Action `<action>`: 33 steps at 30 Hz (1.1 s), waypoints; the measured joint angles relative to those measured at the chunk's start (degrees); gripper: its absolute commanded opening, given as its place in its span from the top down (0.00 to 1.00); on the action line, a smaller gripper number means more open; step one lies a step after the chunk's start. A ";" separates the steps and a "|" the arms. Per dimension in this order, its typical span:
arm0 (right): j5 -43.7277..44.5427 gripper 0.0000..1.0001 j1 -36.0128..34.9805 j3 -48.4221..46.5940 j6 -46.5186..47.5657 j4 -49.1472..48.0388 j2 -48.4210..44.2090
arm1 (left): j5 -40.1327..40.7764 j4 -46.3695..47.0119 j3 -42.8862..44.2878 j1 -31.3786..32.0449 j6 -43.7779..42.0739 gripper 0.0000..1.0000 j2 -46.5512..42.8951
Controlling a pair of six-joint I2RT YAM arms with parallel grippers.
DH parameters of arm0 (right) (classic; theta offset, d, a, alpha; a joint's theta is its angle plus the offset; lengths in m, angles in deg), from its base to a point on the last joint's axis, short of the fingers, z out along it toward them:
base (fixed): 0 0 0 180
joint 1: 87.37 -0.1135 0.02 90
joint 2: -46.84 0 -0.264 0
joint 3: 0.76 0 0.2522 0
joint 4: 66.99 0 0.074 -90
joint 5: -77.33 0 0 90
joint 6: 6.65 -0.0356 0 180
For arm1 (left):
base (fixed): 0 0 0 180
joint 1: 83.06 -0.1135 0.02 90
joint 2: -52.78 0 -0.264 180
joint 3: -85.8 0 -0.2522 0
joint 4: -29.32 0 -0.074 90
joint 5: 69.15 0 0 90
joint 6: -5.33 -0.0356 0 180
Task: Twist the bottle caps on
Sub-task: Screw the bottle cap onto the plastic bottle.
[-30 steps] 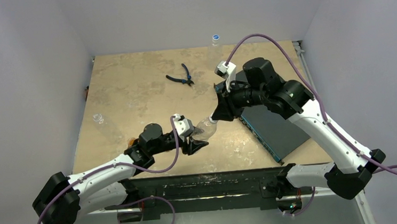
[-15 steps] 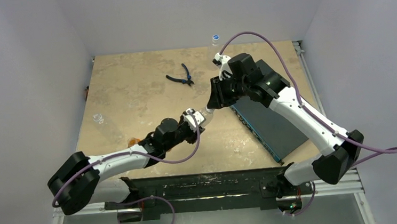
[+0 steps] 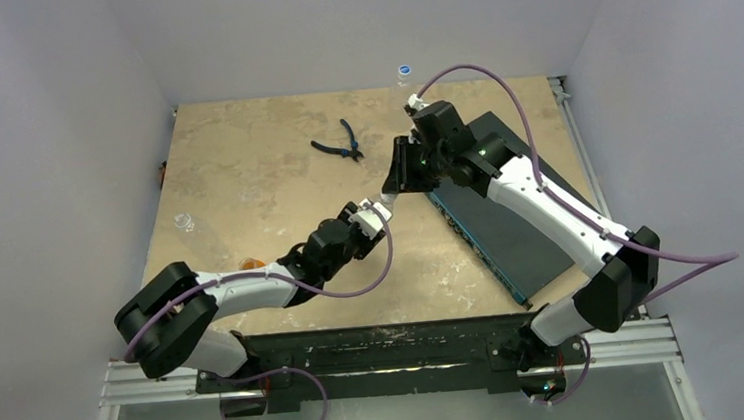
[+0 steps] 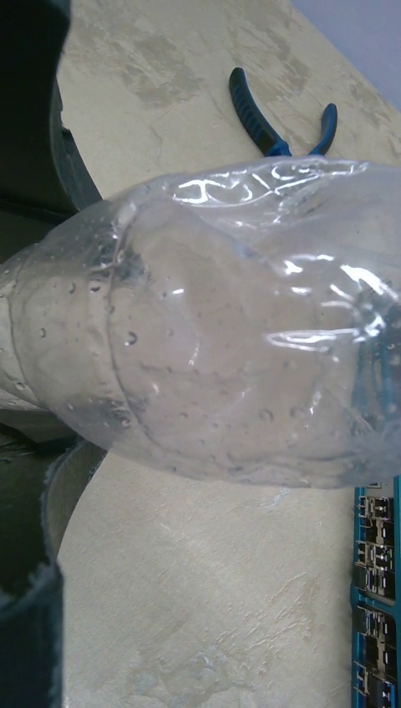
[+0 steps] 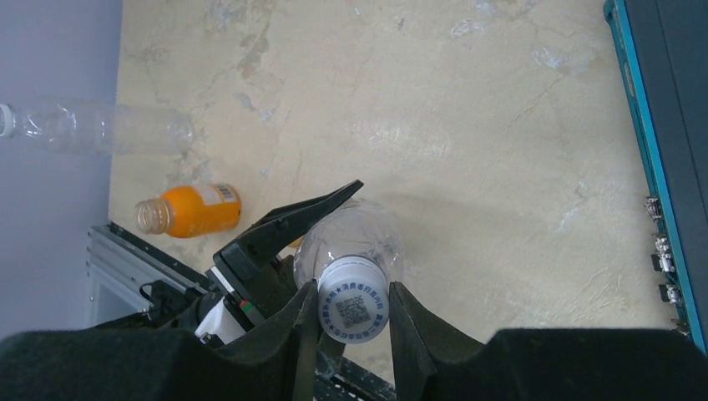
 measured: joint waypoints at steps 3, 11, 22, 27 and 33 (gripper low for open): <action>0.87 0.49 -0.13 0.00 -1.42 0.02 -0.39 | -0.42 0.13 0.13 -0.02 0.15 1.00 -0.02; 1.92 0.05 -0.83 -0.11 -3.30 0.81 -2.27 | -11.72 -0.28 5.20 0.83 1.70 1.00 -4.13; 3.41 0.01 -0.85 -5.22 0.50 1.70 -9.11 | -30.36 -13.16 9.42 -3.26 6.14 1.00 -5.99; 5.51 0.01 -0.85 -6.12 4.00 2.19 -10.60 | -41.20 -19.74 10.82 -5.81 7.08 1.00 -6.27; 2.40 0.18 -0.83 -5.60 10.60 2.47 -13.68 | -53.92 -28.24 12.22 -9.25 7.26 1.00 -8.83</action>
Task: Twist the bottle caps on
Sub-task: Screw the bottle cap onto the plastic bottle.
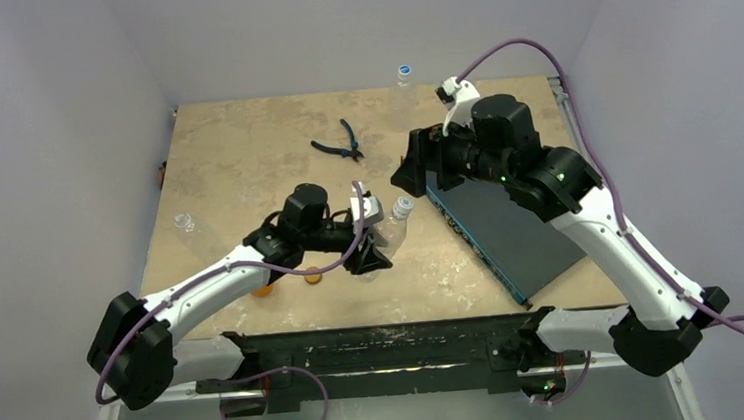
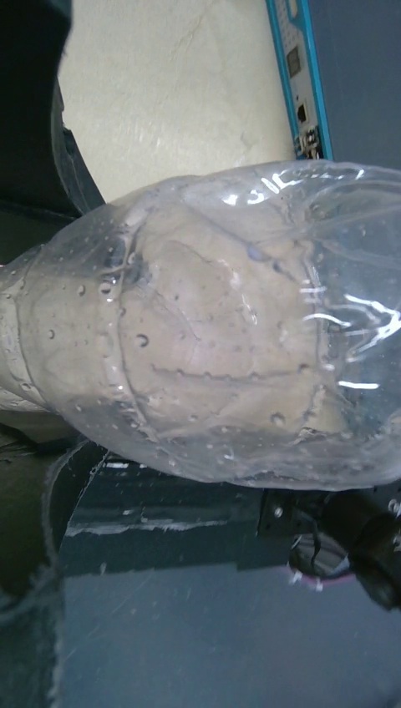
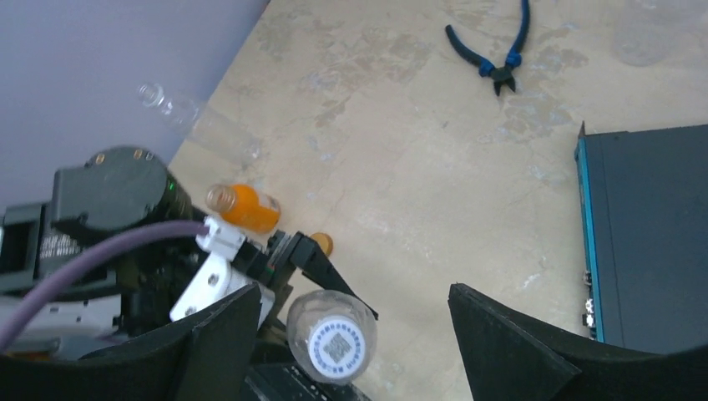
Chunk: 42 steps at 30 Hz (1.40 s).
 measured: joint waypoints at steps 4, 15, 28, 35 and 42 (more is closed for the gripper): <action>-6.29 0.22 -0.02 3.37 4.24 -0.39 -5.60 | -6.23 -7.15 0.46 -1.01 -1.46 1.00 -3.43; -28.50 0.31 -0.07 10.95 9.84 -4.22 -10.58 | -13.18 -17.42 0.57 -1.05 -5.51 1.00 -10.93; -35.58 0.41 -0.07 11.30 13.75 -4.26 -6.36 | -14.45 -19.82 0.57 -1.05 -6.40 1.00 -11.08; -35.56 0.47 -0.57 11.17 15.06 -3.50 -4.96 | -14.49 -20.15 0.57 -1.05 -6.43 1.00 -11.08; -35.56 0.50 -1.11 9.97 15.41 -2.40 -4.94 | -14.47 -20.15 0.57 -1.05 -6.45 1.00 -10.95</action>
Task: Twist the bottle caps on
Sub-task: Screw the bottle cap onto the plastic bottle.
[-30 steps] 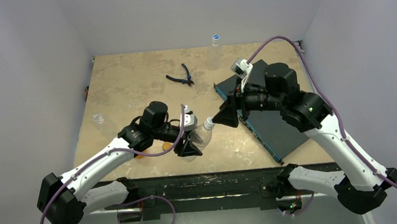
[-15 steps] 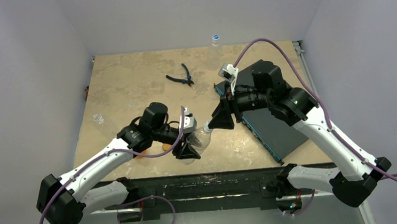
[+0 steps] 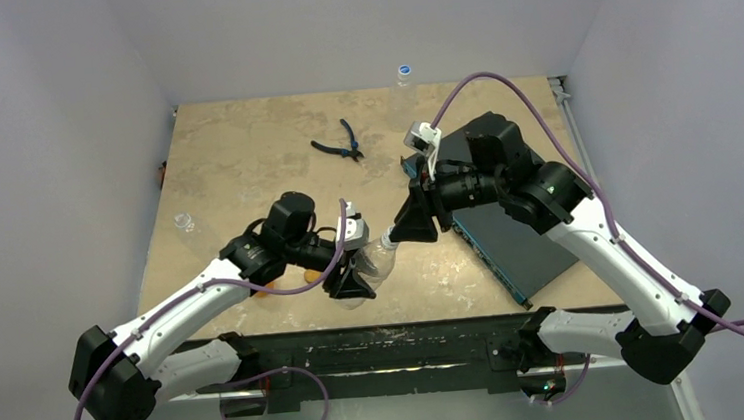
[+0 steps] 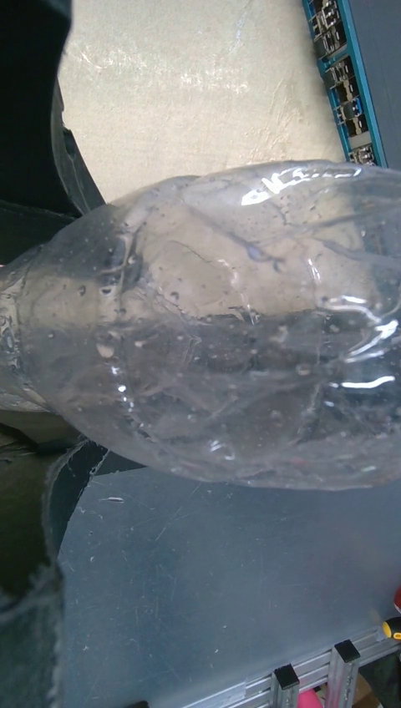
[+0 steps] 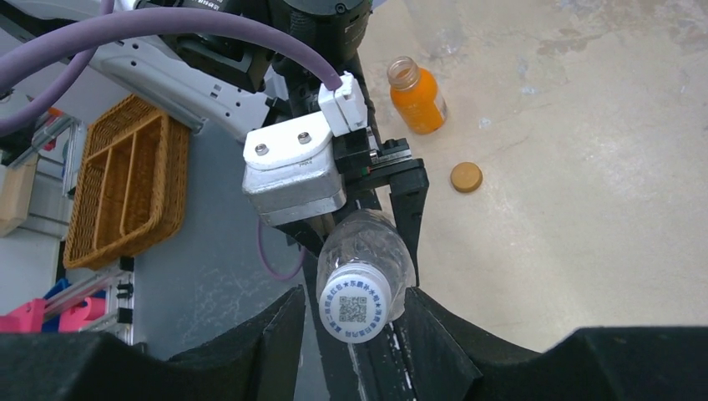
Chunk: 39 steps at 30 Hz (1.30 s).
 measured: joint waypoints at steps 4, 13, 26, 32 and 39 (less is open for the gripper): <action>0.02 0.51 -0.48 -0.39 0.00 0.52 0.00 | 0.00 0.00 0.00 0.00 0.00 1.00 0.31; 0.79 0.55 -1.42 -1.38 0.39 1.68 1.14 | 0.02 0.00 0.00 0.00 -0.39 1.00 0.87; 4.20 0.78 -2.82 -2.45 0.98 3.82 2.89 | 1.14 -0.22 0.00 0.02 -0.81 1.00 0.94; 9.25 0.86 -2.80 -3.34 -0.57 4.11 4.66 | 9.11 1.75 -0.04 0.07 0.22 1.00 1.25; 17.18 0.89 -1.42 -6.47 -7.98 2.84 10.88 | 27.87 8.81 -2.29 0.50 0.72 1.00 1.25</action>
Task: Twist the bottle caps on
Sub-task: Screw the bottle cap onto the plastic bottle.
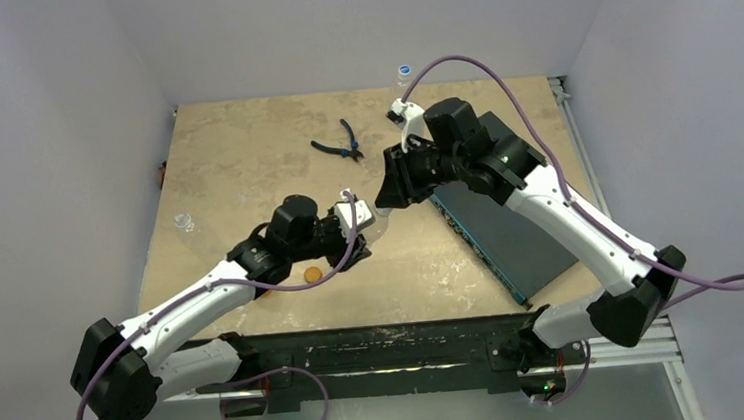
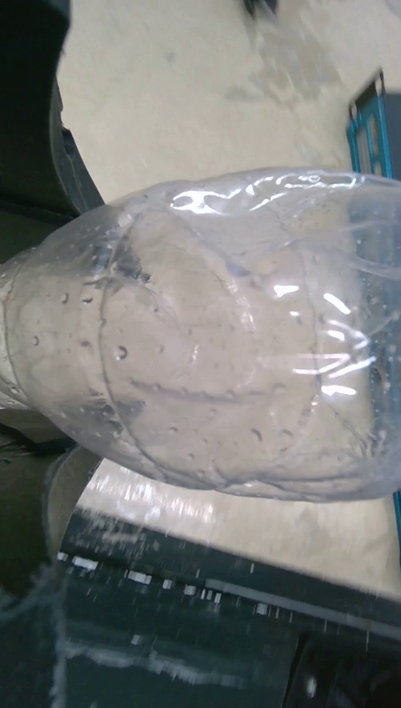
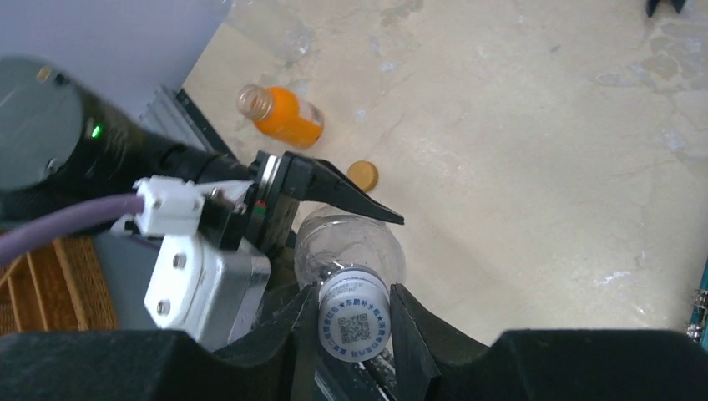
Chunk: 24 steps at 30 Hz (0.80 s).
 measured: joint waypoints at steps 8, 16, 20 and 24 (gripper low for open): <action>10.99 0.88 0.55 -4.33 -9.40 -0.48 9.46 | 27.76 8.11 -2.51 5.22 0.07 1.00 4.13; 16.39 0.77 0.57 -2.10 -17.09 -3.67 10.97 | 37.00 14.03 -4.52 7.26 0.63 1.00 7.96; 17.75 0.66 0.52 -2.19 -18.60 -4.35 10.43 | 37.42 15.26 -4.52 7.23 1.09 1.00 8.13; 18.40 0.45 0.42 -3.17 -19.34 -3.56 10.19 | 36.48 16.11 -4.52 7.26 2.14 1.00 8.20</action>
